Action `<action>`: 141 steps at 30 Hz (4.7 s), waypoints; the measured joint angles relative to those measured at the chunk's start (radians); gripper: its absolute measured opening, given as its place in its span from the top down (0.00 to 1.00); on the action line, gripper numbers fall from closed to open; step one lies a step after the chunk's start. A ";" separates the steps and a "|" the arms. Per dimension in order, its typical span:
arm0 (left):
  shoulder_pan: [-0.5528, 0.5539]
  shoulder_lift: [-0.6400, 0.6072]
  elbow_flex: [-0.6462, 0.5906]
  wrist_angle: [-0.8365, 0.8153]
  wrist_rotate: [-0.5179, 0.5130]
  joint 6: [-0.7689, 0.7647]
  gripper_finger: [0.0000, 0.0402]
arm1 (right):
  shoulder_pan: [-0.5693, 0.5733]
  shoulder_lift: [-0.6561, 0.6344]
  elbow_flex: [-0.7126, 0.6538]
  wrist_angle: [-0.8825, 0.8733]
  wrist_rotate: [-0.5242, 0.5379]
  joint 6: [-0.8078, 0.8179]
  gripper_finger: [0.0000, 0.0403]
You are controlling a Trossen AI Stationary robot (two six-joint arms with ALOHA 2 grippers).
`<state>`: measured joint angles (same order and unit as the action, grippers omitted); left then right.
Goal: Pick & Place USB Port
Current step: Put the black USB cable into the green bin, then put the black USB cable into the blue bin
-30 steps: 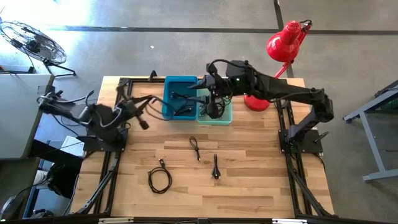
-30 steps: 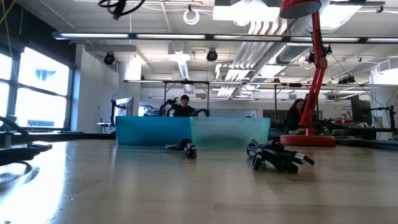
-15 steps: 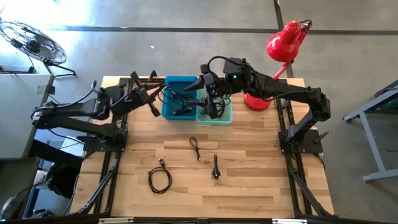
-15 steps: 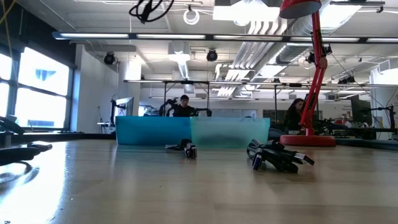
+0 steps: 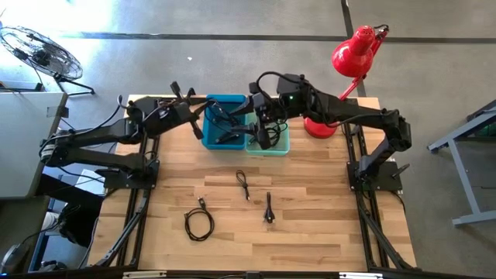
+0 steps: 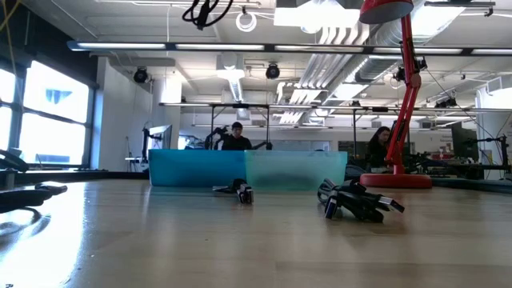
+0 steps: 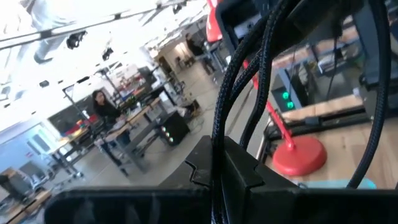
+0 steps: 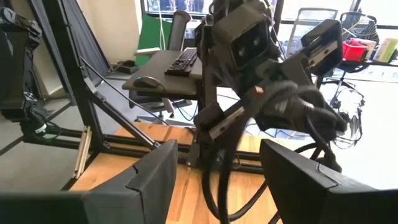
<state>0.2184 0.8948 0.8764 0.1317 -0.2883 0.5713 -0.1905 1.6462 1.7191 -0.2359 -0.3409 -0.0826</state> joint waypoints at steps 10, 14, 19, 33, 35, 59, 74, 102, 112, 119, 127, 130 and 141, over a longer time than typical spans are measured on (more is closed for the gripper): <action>0.007 0.013 0.000 0.007 0.013 0.000 0.99 | -0.003 0.034 0.000 0.000 0.062 -0.015 0.56; 0.006 0.019 0.000 0.003 -0.002 0.000 0.99 | -0.008 0.044 0.000 -0.016 0.056 -0.055 0.81; 0.005 0.018 0.000 0.007 -0.027 0.000 0.89 | -0.021 0.044 0.000 -0.023 0.061 -0.087 0.95; 0.004 -0.067 0.000 -0.077 -0.041 0.031 0.68 | -0.067 0.001 0.000 -0.146 0.198 -0.182 0.99; 0.004 -0.091 0.000 -0.112 -0.066 0.033 0.66 | -0.074 -0.011 0.000 -0.179 0.238 -0.190 0.99; 0.004 -0.243 0.000 -0.553 -0.129 0.076 0.65 | -0.242 0.204 0.000 -0.730 0.333 -0.159 0.99; 0.004 -0.243 0.000 -0.667 -0.091 -0.004 0.65 | -0.242 0.329 0.000 -0.725 0.306 -0.135 0.76; 0.003 -0.217 0.029 -0.905 0.600 -0.475 0.65 | -0.217 -0.033 0.000 -0.793 -0.067 0.149 0.38; 0.004 -0.216 0.029 -0.990 0.477 -0.572 0.65 | 0.013 -0.044 0.000 -0.990 0.115 0.390 0.38; 0.004 -0.216 0.029 -1.064 0.455 -0.555 0.65 | 0.192 -0.044 0.000 -1.006 0.322 0.727 0.38; 0.004 -0.216 0.029 -1.135 0.458 -0.434 0.65 | 0.372 -0.003 0.000 -0.995 0.537 1.152 0.38; 0.004 -0.217 0.029 -1.190 0.486 -0.414 0.65 | 0.425 0.044 0.000 -0.990 0.577 1.298 0.38; 0.004 -0.217 0.029 -1.348 0.514 -0.296 0.65 | 0.508 0.273 0.000 -0.899 0.591 1.456 0.38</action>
<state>0.2222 0.6781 0.9058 -1.2162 0.2252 0.2750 0.3175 1.9191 1.7193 -1.1350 0.2500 1.3736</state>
